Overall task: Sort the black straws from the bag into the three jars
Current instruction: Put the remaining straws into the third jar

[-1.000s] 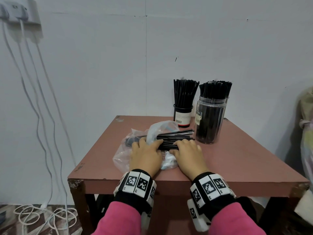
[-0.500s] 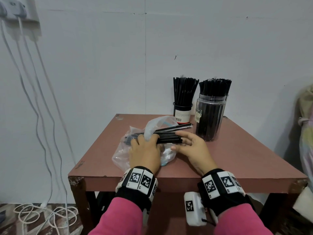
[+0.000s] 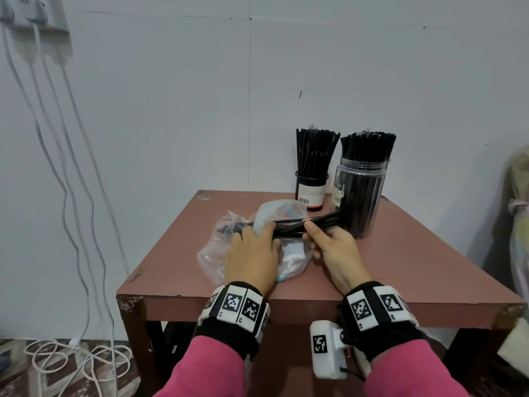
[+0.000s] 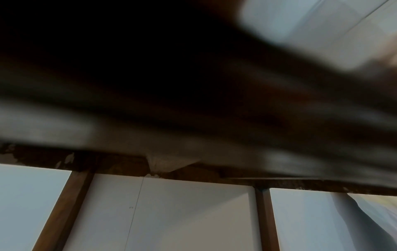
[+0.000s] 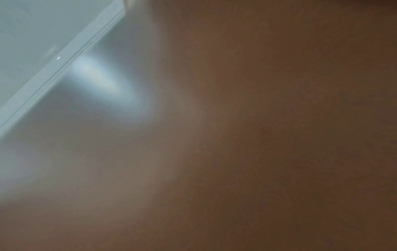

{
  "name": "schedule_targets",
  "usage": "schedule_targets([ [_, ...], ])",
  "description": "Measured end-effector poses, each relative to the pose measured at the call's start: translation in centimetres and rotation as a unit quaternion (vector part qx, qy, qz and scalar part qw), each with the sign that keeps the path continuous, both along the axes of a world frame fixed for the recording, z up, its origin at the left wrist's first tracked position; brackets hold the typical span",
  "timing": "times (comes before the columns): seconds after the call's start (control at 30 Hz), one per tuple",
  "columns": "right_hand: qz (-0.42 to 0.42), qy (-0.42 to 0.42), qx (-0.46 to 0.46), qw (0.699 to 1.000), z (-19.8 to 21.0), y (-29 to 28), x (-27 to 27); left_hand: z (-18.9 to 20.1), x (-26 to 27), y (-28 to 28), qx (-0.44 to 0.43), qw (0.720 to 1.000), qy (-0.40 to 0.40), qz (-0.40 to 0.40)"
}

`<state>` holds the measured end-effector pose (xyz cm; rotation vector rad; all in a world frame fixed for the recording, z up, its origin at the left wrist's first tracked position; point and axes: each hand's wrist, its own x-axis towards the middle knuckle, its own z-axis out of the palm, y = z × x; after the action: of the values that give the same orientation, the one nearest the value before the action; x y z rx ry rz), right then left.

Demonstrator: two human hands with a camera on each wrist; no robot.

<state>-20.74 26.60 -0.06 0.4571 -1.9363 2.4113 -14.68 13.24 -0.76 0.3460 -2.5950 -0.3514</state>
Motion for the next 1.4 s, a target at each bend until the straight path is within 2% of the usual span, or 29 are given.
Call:
schedule_targets([
  [0.17,0.027,0.056,0.031,0.998,0.3,-0.1,0.6,-0.1,0.0,-0.2,-0.012,0.998,-0.005,-0.059],
  [0.27,-0.017,0.038,0.040,0.998,-0.1,-0.4,0.0,-0.2,-0.2,-0.2,-0.004,0.998,-0.012,-0.058],
  [0.4,-0.109,-0.012,-0.028,0.994,-0.4,0.0,-0.6,-0.2,-0.3,-0.2,0.053,0.998,0.008,-0.031],
  [0.53,-0.128,-0.006,-0.048,0.991,-0.4,0.5,-0.4,0.2,0.2,-0.2,0.135,0.989,0.063,-0.026],
  [0.67,-0.114,-0.006,-0.047,0.992,-0.2,0.7,0.0,0.7,0.7,-0.1,0.168,0.978,0.118,-0.041],
  [0.83,-0.160,-0.004,-0.036,0.986,-0.3,1.0,0.1,0.8,1.5,0.0,0.169,0.942,0.272,-0.101],
  [0.9,-0.178,0.001,-0.036,0.983,-0.1,1.1,0.0,0.5,1.6,-0.1,0.191,0.925,0.304,-0.127],
  [0.97,-0.190,0.006,-0.025,0.981,0.1,1.1,-0.2,0.8,1.8,-0.2,0.261,0.914,0.273,-0.149],
  [1.07,-0.188,0.015,0.010,0.982,0.6,1.1,-0.6,2.1,2.1,-0.6,0.402,0.890,0.132,-0.170],
  [1.13,-0.177,0.024,0.031,0.983,1.1,1.1,-0.6,2.7,2.2,-1.2,0.453,0.869,0.074,-0.185],
  [1.2,-0.169,0.028,0.043,0.984,1.8,1.1,-0.4,3.0,2.3,-1.9,0.445,0.871,0.051,-0.201],
  [1.27,-0.166,0.037,0.053,0.984,2.4,1.3,-0.3,3.4,2.7,-2.1,0.382,0.898,0.035,-0.214],
  [1.33,-0.166,0.053,0.059,0.983,3.1,1.6,0.0,4.0,3.3,-1.8,0.329,0.918,0.048,-0.218],
  [1.4,-0.170,0.074,0.067,0.980,3.9,2.3,0.2,4.8,3.9,-1.7,0.298,0.925,0.075,-0.224],
])
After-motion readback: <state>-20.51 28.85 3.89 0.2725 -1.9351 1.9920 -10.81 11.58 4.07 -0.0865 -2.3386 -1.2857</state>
